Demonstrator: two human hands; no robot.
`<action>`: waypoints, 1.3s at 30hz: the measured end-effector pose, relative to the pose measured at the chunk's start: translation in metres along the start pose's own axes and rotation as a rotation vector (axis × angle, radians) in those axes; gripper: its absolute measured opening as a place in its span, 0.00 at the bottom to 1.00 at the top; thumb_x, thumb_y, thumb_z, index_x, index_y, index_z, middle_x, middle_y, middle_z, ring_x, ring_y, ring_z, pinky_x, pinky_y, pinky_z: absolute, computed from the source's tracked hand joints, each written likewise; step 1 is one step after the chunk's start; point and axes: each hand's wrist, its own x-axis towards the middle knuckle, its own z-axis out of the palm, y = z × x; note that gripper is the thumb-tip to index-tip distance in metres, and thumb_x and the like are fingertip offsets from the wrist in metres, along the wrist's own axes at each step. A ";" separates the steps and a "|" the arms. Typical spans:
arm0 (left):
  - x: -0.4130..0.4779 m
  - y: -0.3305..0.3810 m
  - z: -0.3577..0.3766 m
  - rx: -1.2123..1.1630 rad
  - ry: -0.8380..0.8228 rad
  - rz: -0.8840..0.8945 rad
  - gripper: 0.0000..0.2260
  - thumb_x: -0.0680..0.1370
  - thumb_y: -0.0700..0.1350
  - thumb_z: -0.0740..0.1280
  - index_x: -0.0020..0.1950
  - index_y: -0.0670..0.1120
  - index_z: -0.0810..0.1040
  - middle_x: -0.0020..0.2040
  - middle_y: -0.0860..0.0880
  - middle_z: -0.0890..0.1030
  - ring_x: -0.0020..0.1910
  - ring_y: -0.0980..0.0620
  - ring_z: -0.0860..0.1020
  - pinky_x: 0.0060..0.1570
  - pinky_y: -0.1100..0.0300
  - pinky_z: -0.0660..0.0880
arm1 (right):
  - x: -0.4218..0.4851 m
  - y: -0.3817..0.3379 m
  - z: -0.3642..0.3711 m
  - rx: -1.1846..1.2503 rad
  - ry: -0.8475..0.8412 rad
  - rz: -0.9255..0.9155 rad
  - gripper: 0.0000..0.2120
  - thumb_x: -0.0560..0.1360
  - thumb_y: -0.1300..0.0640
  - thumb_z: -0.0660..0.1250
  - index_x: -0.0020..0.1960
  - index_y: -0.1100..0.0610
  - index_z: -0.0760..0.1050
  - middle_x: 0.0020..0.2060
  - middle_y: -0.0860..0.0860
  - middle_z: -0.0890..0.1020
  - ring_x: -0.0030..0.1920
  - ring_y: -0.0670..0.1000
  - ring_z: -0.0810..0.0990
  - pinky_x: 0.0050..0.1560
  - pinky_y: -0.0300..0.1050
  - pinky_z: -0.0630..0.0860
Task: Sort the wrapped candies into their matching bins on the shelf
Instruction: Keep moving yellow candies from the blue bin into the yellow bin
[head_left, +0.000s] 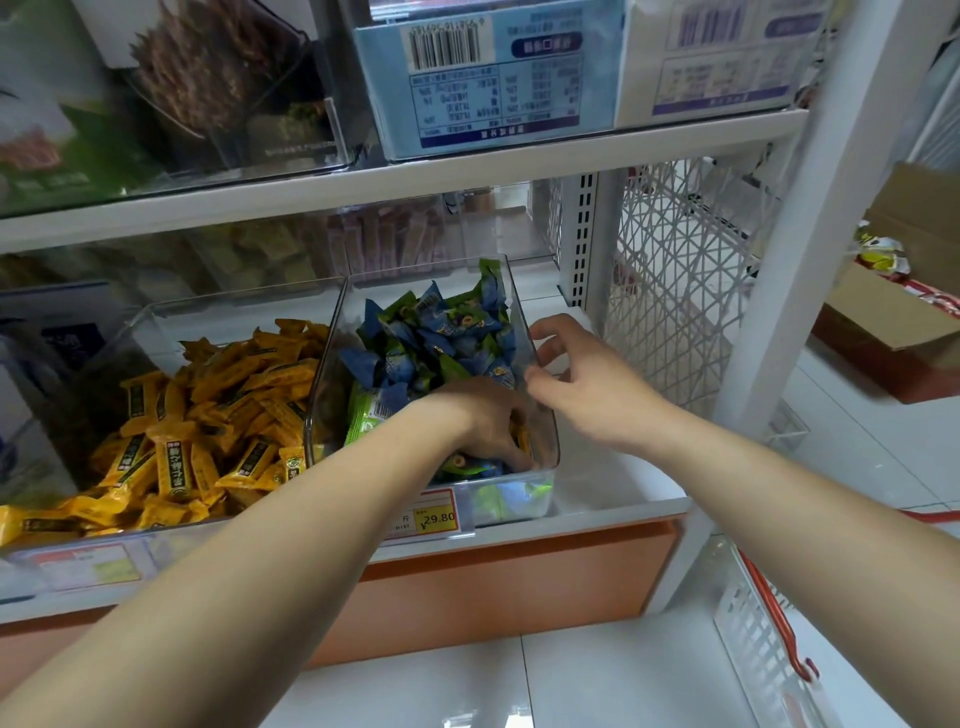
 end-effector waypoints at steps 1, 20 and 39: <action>0.000 0.001 0.001 0.001 0.003 -0.004 0.29 0.71 0.61 0.73 0.69 0.54 0.71 0.59 0.51 0.79 0.53 0.49 0.78 0.55 0.52 0.78 | 0.000 0.000 0.000 0.001 0.000 0.006 0.20 0.77 0.48 0.66 0.67 0.49 0.67 0.49 0.43 0.75 0.42 0.46 0.78 0.37 0.40 0.68; -0.032 -0.029 -0.013 -0.754 0.405 0.009 0.19 0.68 0.45 0.80 0.55 0.53 0.79 0.49 0.53 0.80 0.48 0.53 0.81 0.45 0.63 0.78 | 0.004 -0.004 -0.002 0.008 -0.041 0.057 0.22 0.75 0.46 0.68 0.65 0.49 0.67 0.50 0.46 0.77 0.46 0.50 0.79 0.43 0.46 0.74; -0.066 -0.019 -0.015 -1.047 0.797 0.187 0.18 0.73 0.33 0.73 0.61 0.46 0.80 0.55 0.49 0.83 0.56 0.55 0.81 0.55 0.63 0.76 | 0.015 -0.044 0.000 0.223 0.196 0.039 0.10 0.74 0.60 0.70 0.42 0.43 0.79 0.41 0.46 0.85 0.46 0.50 0.84 0.52 0.55 0.81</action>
